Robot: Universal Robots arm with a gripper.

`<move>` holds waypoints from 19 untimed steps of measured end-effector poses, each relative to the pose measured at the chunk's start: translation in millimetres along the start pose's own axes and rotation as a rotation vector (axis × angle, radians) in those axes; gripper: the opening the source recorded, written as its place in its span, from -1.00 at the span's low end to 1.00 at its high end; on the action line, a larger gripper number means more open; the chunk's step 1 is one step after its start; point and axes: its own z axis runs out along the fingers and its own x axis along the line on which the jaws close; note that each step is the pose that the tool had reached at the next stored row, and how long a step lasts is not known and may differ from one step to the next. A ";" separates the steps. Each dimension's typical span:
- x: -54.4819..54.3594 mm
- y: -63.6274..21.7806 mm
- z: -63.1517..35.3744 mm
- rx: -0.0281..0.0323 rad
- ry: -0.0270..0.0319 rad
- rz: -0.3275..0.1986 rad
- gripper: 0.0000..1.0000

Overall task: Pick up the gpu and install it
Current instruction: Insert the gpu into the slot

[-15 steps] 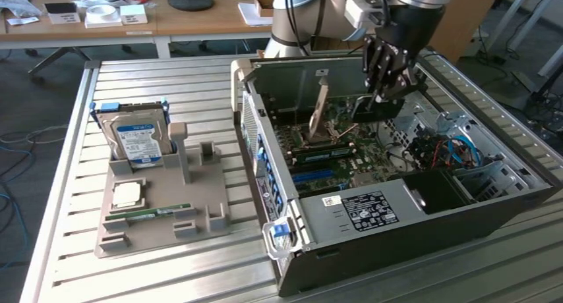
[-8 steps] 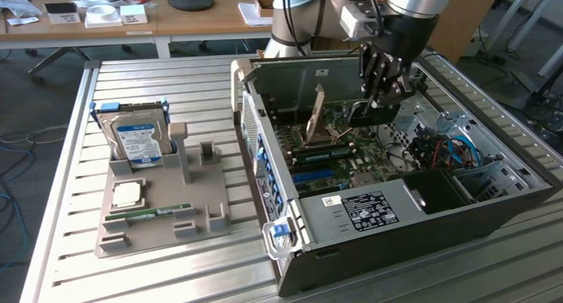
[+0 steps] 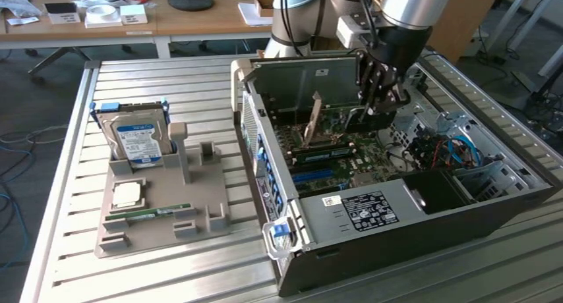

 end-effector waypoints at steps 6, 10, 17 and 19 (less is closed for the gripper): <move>0.6 1.5 3.9 0.0005 -0.0014 0.000 -0.46; 3.8 5.2 6.8 0.0020 -0.0051 -0.004 -0.46; 10.7 12.1 14.2 0.0022 -0.0068 -0.012 -0.46; 11.4 12.9 16.6 0.0021 -0.0070 -0.014 -0.46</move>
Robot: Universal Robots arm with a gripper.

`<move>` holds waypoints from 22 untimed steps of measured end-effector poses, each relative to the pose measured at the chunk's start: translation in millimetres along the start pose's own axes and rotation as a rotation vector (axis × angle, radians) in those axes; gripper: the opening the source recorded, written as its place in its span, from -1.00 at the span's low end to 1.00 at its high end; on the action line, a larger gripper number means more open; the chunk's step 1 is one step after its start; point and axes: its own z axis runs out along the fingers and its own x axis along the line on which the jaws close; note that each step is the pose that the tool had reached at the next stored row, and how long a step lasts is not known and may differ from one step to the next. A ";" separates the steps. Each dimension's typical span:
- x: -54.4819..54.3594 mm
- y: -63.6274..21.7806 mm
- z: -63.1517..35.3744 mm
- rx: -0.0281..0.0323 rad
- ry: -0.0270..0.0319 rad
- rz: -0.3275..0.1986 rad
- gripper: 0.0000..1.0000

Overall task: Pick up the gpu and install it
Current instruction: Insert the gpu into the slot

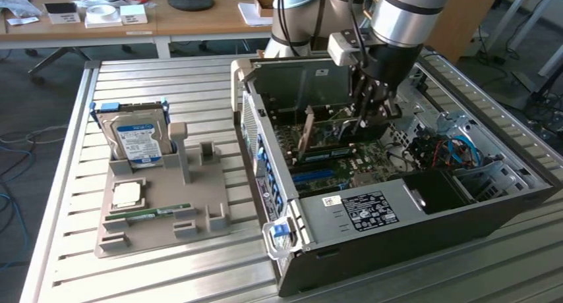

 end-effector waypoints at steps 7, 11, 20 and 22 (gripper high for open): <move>0.2 3.1 2.0 0.0000 0.0000 -0.003 -0.46; 0.4 5.6 5.5 0.0003 -0.0002 -0.005 -0.46; 1.1 8.3 17.5 0.0003 0.0000 -0.005 -0.46; 1.2 8.3 17.6 0.0002 0.0000 -0.005 -0.46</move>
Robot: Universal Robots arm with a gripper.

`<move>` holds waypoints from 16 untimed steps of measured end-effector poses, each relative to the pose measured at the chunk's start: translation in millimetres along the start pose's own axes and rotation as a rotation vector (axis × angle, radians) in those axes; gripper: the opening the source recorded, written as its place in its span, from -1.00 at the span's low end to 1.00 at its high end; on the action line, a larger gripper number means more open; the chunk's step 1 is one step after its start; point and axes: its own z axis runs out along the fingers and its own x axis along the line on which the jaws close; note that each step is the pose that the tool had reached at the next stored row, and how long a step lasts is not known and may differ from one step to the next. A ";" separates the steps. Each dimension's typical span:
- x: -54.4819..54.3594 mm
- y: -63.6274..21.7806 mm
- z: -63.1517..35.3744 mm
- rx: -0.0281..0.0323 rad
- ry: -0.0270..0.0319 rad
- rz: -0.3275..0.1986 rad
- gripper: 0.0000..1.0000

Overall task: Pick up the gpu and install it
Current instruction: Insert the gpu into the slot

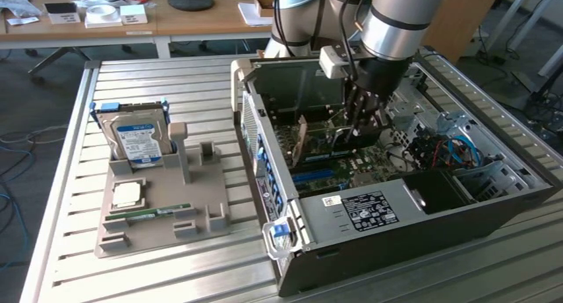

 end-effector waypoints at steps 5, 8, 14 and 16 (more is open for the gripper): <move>0.1 3.7 1.3 0.0002 -0.0004 0.000 -0.46; 1.0 4.5 3.6 0.0000 0.0000 0.000 -0.46; 2.0 8.5 7.2 0.0004 -0.0002 -0.001 -0.46; 2.1 10.3 7.7 0.0006 0.0000 -0.001 -0.46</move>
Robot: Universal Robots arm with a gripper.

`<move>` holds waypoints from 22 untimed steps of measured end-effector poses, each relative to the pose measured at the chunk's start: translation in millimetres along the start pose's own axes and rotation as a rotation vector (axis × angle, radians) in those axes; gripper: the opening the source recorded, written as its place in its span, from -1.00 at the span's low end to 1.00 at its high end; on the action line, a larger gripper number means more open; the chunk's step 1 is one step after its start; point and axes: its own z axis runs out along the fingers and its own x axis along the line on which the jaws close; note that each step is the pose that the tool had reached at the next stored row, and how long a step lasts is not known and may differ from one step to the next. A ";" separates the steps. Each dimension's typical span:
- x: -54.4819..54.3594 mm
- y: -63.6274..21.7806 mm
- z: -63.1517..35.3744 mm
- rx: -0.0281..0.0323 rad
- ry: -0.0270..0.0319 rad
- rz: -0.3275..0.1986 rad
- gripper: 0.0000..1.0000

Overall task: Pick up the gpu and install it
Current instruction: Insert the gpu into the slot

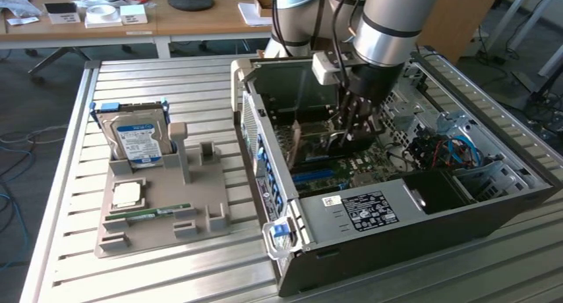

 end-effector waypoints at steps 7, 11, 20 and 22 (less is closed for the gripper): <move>2.7 4.5 4.6 -0.0002 -0.0002 -0.002 -0.46; 2.9 6.2 9.0 -0.0001 -0.0003 -0.003 -0.46; 3.4 8.8 18.4 -0.0002 -0.0003 -0.004 -0.46; 3.5 9.5 20.2 -0.0002 -0.0003 -0.004 -0.46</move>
